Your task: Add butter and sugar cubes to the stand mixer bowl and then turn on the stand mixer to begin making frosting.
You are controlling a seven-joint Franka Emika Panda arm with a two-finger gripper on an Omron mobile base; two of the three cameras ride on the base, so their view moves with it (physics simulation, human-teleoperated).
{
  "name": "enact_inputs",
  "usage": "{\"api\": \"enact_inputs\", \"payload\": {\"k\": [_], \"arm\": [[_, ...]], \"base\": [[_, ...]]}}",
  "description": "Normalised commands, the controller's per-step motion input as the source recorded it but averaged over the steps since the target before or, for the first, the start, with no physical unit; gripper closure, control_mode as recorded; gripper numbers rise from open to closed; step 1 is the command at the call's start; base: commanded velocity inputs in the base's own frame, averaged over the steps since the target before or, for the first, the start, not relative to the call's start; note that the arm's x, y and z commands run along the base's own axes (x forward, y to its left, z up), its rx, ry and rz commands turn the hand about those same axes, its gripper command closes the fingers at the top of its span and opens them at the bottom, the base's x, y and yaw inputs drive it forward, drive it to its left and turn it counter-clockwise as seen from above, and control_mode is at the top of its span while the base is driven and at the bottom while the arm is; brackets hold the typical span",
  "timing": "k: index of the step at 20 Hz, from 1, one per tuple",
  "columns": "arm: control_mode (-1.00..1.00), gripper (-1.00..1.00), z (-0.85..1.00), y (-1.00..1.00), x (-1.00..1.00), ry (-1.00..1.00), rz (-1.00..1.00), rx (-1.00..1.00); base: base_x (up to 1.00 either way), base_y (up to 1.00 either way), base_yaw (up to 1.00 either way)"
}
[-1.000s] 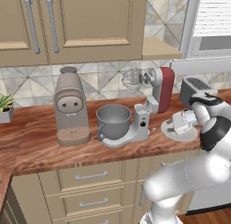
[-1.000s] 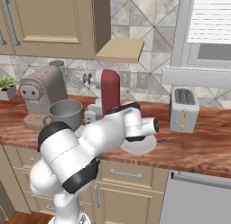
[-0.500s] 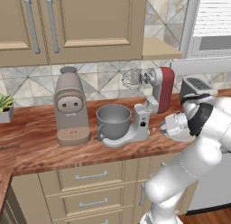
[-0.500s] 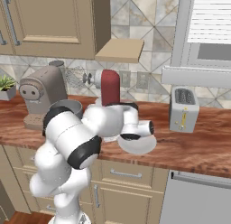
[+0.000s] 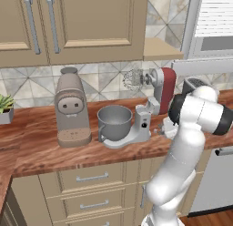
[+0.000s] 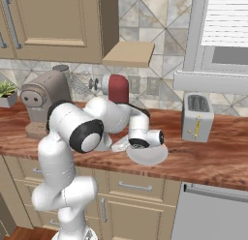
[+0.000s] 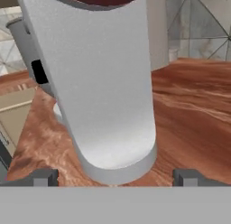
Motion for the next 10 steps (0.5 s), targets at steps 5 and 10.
{"api": "enact_inputs", "payload": {"k": [5, 10], "arm": [[-1.0, -1.0, -0.18, 0.0, 0.23, 0.0, 0.03, 0.02], [-1.0, -1.0, -0.12, 0.0, 0.27, 0.0, 0.03, 0.04]], "base": [[0.0, 0.0, 0.0], [0.0, 0.0, 0.0]]}}
